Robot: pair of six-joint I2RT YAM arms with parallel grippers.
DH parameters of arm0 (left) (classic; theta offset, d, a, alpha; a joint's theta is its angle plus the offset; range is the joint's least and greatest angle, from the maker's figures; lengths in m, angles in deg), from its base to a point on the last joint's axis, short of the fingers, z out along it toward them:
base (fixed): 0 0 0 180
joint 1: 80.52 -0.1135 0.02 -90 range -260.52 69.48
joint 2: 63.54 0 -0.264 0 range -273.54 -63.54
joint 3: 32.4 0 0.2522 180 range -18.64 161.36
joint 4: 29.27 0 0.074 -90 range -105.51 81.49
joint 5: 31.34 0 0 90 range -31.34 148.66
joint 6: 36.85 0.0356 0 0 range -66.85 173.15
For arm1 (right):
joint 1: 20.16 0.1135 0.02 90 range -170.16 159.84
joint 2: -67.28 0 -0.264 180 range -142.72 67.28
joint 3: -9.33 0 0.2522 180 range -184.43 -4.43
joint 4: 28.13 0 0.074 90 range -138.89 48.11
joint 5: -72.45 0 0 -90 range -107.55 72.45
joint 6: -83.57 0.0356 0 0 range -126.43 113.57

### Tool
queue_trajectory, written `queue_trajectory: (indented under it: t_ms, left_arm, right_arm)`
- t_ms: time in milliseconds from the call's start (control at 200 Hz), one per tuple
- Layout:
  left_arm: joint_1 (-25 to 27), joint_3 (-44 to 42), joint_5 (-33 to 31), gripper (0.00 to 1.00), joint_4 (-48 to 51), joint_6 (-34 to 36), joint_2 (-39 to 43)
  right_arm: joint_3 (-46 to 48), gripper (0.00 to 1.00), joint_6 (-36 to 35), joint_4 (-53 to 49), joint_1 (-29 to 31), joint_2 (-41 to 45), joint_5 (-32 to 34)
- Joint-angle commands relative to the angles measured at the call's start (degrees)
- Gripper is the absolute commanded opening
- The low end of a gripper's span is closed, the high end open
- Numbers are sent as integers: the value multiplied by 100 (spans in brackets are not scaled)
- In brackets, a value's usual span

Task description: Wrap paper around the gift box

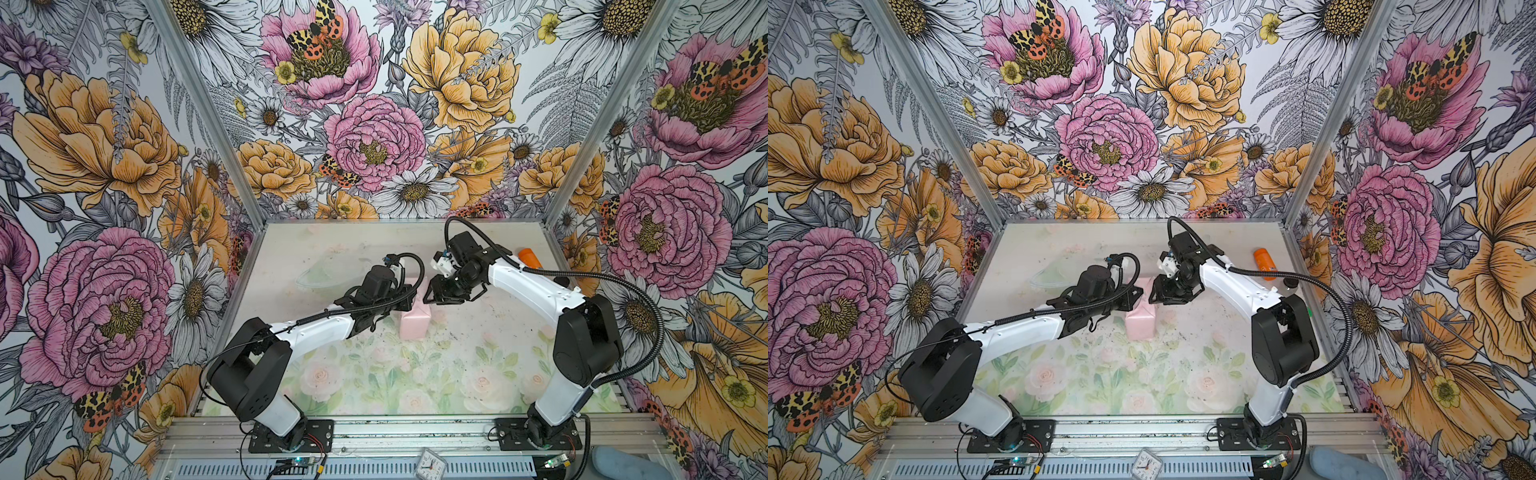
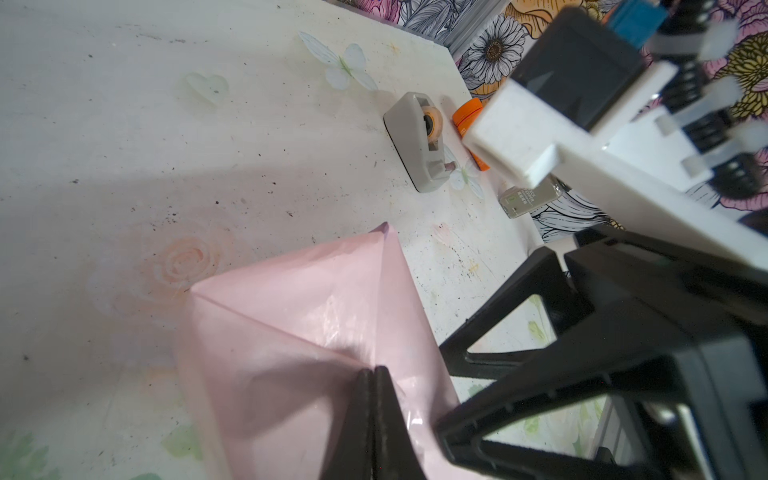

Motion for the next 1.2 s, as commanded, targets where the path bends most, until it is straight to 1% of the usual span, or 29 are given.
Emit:
queue_trajectory:
  t_ms: [0,155,295,425,585,775,950,1046,1096,1146,1161,1196]
  left_arm:
    - [46,-213,-105,0,501,-20,-215]
    - [58,-213,-147,0,549,-2,-204]
    - [51,-262,-268,0,677,-20,-137]
    - [42,-335,-311,0,686,-53,-96]
    - [37,-324,-355,0,808,-78,-63]
    - [-60,-422,-708,0,1146,-324,243]
    - [-363,-736,-1011,0,1706,-502,818]
    - [-713,-902,-1155,0,2161,-514,1349]
    - [-944,-912,-1210,7,2446,-488,1730]
    - [-1212,-877,-1278,19,2744,-466,2133]
    - [-1292,-854,-1298,23,2832,-468,2275]
    - [-1483,-804,-1332,39,3058,-505,2562]
  right_arm:
    - [252,42,65,-20,-38,57,228]
    - [541,35,91,26,-95,-3,487]
    - [672,33,144,26,-133,108,624]
    - [715,38,176,22,-170,342,641]
    - [725,39,232,33,-213,636,672]
    - [573,43,303,49,-235,1075,905]
    - [472,45,299,77,-231,1137,934]
    - [426,47,331,148,-203,1137,934]
    - [381,49,335,183,-188,1142,926]
    - [338,51,343,213,-163,1137,934]
    - [325,51,349,226,-157,1137,933]
    - [305,52,352,245,-146,1129,929]
